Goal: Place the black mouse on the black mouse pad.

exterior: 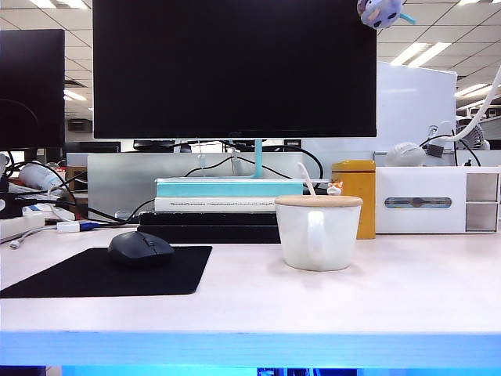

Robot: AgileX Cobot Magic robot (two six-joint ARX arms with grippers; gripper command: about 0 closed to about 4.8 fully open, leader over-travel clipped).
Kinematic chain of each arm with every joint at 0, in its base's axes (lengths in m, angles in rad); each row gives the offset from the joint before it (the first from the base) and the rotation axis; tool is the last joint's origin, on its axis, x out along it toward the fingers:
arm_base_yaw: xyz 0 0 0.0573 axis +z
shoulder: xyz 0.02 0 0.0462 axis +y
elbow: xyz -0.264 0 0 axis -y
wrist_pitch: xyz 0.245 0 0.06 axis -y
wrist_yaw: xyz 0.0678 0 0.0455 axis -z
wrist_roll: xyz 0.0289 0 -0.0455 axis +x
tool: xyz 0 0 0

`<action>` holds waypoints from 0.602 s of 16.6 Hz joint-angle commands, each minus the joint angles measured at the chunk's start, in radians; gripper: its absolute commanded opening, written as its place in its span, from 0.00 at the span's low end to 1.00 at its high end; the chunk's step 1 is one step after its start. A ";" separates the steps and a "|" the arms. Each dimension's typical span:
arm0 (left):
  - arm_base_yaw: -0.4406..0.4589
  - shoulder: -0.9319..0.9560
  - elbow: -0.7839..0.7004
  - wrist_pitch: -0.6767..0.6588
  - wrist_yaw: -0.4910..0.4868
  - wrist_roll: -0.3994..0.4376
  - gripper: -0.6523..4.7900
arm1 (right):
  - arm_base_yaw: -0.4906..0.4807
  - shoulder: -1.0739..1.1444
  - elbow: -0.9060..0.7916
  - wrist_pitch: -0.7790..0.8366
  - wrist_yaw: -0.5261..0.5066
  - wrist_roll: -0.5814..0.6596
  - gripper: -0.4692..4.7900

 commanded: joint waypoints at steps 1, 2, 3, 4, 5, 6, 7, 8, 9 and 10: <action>0.000 0.000 -0.017 0.010 0.008 -0.008 0.11 | 0.001 0.016 0.002 0.010 0.000 -0.006 0.08; 0.000 0.000 -0.017 0.007 0.008 -0.021 0.11 | 0.001 0.016 0.001 0.014 0.000 -0.006 0.08; 0.000 0.000 -0.017 0.008 0.008 -0.020 0.11 | 0.001 0.016 0.001 0.022 0.000 -0.006 0.08; 0.000 0.000 -0.017 0.007 0.006 -0.020 0.11 | 0.001 0.016 0.001 0.026 0.000 -0.006 0.08; 0.000 0.000 -0.017 0.007 0.006 -0.020 0.11 | 0.001 0.016 0.002 0.027 0.000 -0.006 0.08; 0.000 0.000 -0.017 0.007 0.006 -0.020 0.11 | 0.001 0.017 0.001 0.027 0.000 -0.006 0.08; 0.000 0.000 -0.017 0.008 0.006 -0.020 0.11 | 0.001 0.018 0.001 0.028 0.000 -0.006 0.08; 0.000 0.000 -0.017 0.007 0.006 -0.020 0.11 | 0.001 0.022 0.001 0.027 0.000 -0.006 0.08; 0.000 0.000 -0.017 0.008 0.005 -0.020 0.11 | 0.000 0.013 -0.058 0.049 0.003 -0.015 0.08; 0.000 0.000 -0.017 0.007 0.005 -0.020 0.11 | 0.000 -0.005 -0.129 0.085 0.003 -0.015 0.08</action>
